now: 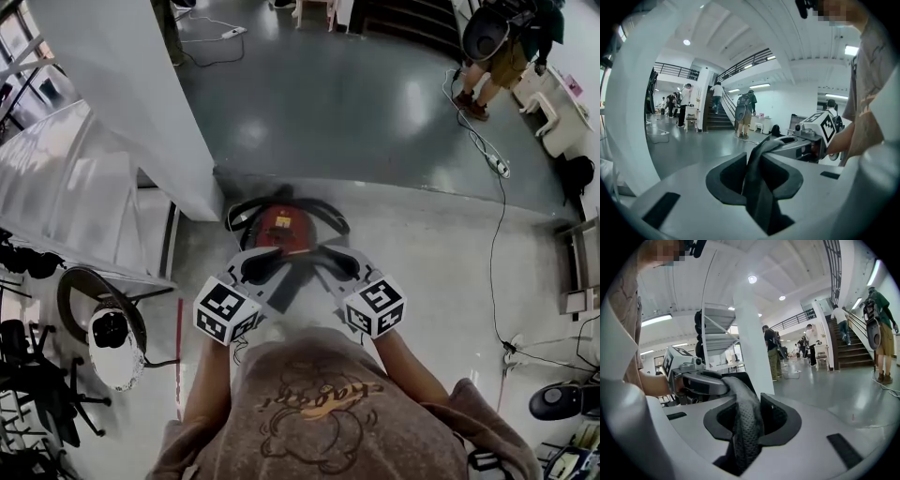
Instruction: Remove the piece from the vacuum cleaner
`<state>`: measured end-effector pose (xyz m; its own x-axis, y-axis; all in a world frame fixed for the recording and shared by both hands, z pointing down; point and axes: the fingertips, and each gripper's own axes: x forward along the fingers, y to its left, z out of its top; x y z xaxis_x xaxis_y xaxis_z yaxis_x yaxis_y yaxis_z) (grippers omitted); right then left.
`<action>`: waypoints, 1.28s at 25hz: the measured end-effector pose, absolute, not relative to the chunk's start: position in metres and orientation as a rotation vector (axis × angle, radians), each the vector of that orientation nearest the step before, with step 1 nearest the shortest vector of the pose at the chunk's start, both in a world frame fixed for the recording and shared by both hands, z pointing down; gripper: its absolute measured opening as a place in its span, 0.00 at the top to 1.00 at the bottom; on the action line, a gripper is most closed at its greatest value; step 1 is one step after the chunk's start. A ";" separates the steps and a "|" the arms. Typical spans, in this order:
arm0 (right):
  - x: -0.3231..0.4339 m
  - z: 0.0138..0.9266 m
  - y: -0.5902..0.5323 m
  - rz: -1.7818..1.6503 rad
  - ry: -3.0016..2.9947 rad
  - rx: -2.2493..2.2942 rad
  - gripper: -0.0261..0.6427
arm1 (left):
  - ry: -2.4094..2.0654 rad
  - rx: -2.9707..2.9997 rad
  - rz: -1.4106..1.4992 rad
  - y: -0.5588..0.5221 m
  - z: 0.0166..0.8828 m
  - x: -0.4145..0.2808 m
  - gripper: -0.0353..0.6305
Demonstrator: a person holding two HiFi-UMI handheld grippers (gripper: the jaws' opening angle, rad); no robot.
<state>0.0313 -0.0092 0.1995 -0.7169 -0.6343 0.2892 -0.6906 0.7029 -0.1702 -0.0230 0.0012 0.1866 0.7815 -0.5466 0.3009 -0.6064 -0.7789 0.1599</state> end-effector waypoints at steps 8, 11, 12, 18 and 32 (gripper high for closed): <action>0.034 0.240 -0.006 0.484 -2.653 1.080 0.84 | -0.878 2.670 0.331 0.002 0.226 -0.021 0.82; 0.035 0.243 -0.006 0.487 -2.644 1.086 0.84 | -0.879 2.660 0.332 0.002 0.230 -0.021 0.82; 0.034 0.243 -0.006 0.486 -2.644 1.086 0.84 | -0.878 2.659 0.332 0.002 0.230 -0.021 0.82; 0.033 0.242 -0.006 0.488 -2.647 1.093 0.84 | -0.883 2.653 0.330 0.002 0.228 -0.022 0.82; 0.028 0.241 -0.005 0.486 -2.637 1.092 0.85 | -0.901 2.638 0.316 0.002 0.227 -0.027 0.82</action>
